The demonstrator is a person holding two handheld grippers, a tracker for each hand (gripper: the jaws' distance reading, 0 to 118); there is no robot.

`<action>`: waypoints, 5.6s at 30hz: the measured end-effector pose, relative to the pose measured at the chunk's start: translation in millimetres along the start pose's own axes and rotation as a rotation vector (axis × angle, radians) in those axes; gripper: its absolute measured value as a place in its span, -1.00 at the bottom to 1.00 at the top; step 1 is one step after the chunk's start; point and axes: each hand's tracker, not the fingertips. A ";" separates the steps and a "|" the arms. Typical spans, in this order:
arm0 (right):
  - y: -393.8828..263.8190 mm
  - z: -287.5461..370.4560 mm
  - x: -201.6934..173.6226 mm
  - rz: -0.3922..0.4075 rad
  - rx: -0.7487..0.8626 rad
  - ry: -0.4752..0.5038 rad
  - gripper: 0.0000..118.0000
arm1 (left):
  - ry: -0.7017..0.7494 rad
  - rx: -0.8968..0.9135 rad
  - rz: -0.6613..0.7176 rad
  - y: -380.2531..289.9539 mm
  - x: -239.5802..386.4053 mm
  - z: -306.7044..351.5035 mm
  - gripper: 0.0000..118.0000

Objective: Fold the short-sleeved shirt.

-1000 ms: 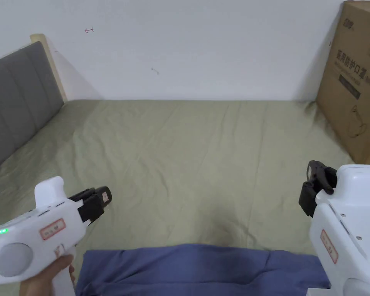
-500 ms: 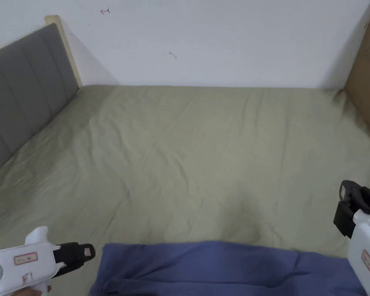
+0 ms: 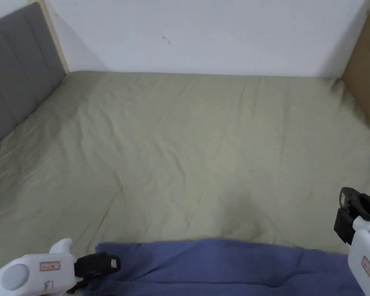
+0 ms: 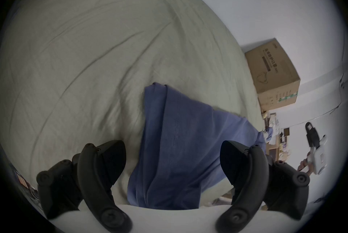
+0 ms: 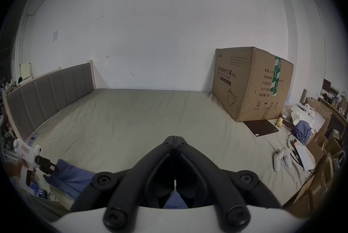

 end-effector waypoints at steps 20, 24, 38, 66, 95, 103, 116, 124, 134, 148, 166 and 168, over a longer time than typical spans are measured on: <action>0.4 12.2 24.0 -0.036 0.011 -0.018 -1.00 | 0.143 0.150 -0.159 -3.2 37.9 42.8 -0.92; 4.8 16.2 30.1 -0.041 0.029 -0.028 -1.00 | 0.208 0.191 -0.192 6.6 38.5 66.0 -0.92; 2.1 24.1 44.0 -0.071 0.041 -0.009 -1.00 | 0.087 0.168 -0.079 -7.6 109.5 91.0 -0.92; -6.8 52.0 84.8 -0.085 0.034 -0.053 -1.00 | -0.025 -0.020 -0.354 -80.7 270.9 -67.0 0.96; -10.6 54.1 99.7 -0.101 0.024 -0.059 -1.00 | 0.234 0.001 -0.515 -134.7 245.8 -136.6 -0.99; -15.7 56.9 116.0 -0.109 0.010 -0.097 -1.00 | 0.151 0.003 -0.534 -147.5 271.2 -137.0 -0.99; -10.2 52.9 95.7 -0.121 0.020 -0.051 -1.00 | -0.225 0.110 -0.183 -54.9 198.8 -26.9 -0.99; -8.2 46.9 78.6 -0.096 0.009 -0.022 -1.00 | -0.177 0.072 -0.075 -13.0 123.4 -3.7 0.44; -9.7 37.8 66.4 -0.063 -0.022 -0.027 -1.00 | -0.135 0.001 0.003 -17.4 79.4 -48.9 0.86; -19.3 25.8 73.8 -0.093 -0.077 -0.031 -1.00 | -0.042 -0.038 -0.152 -46.0 108.8 -83.3 -0.80; -11.0 32.5 78.0 -0.123 -0.038 0.011 -1.00 | 0.157 0.106 -0.207 -13.6 107.7 39.3 -0.84; -11.0 34.3 79.2 -0.121 -0.034 0.013 -1.00 | 0.158 0.119 -0.207 -13.1 117.5 47.4 -0.84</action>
